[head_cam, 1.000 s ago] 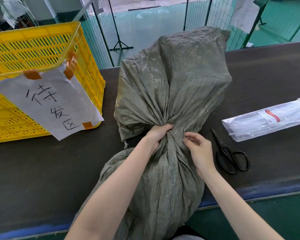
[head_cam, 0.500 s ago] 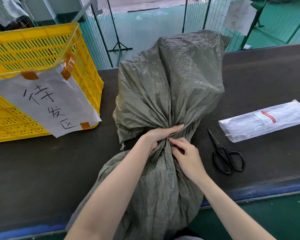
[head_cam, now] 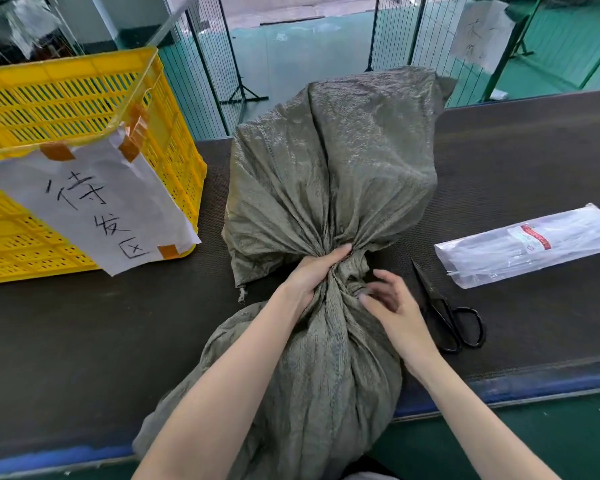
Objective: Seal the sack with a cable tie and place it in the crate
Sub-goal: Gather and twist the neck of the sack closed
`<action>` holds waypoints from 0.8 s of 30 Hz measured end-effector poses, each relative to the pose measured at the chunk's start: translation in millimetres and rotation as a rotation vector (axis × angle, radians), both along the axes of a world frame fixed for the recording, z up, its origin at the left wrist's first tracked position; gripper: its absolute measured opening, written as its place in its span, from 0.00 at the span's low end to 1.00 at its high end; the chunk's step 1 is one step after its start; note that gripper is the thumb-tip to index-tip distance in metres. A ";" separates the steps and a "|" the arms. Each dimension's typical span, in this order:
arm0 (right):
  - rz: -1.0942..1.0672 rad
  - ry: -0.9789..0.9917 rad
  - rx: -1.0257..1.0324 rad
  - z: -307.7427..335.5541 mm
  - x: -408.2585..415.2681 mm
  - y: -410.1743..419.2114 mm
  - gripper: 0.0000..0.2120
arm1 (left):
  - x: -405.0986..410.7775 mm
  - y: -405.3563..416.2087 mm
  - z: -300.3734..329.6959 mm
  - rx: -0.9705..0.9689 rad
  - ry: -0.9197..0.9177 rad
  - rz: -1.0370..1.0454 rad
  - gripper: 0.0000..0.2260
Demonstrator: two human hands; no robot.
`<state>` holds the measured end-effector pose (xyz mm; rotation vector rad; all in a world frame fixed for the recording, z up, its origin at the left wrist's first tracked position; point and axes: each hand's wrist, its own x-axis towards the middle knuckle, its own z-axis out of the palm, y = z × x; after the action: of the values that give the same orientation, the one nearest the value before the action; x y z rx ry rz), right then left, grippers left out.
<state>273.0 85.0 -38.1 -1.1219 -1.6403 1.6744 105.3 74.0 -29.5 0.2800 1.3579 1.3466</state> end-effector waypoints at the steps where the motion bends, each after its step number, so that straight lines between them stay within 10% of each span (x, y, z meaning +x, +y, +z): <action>1: 0.067 -0.028 0.015 0.2 -1.0 -3.9 0.21 | 0.8 -0.5 0.2 0.000 0.005 0.003 0.14; 15: 0.331 -0.112 0.183 5.3 -13.1 -33.1 0.26 | -4.9 -10.3 7.9 -0.101 0.145 -0.403 0.11; 24: 0.224 -0.124 0.243 -4.2 -0.7 -40.2 0.22 | 2.0 -5.8 3.7 -0.019 0.230 -0.170 0.06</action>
<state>272.3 44.8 -42.3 -0.9671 -2.0505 1.5081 107.3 68.1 -25.8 0.5387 1.4996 1.1863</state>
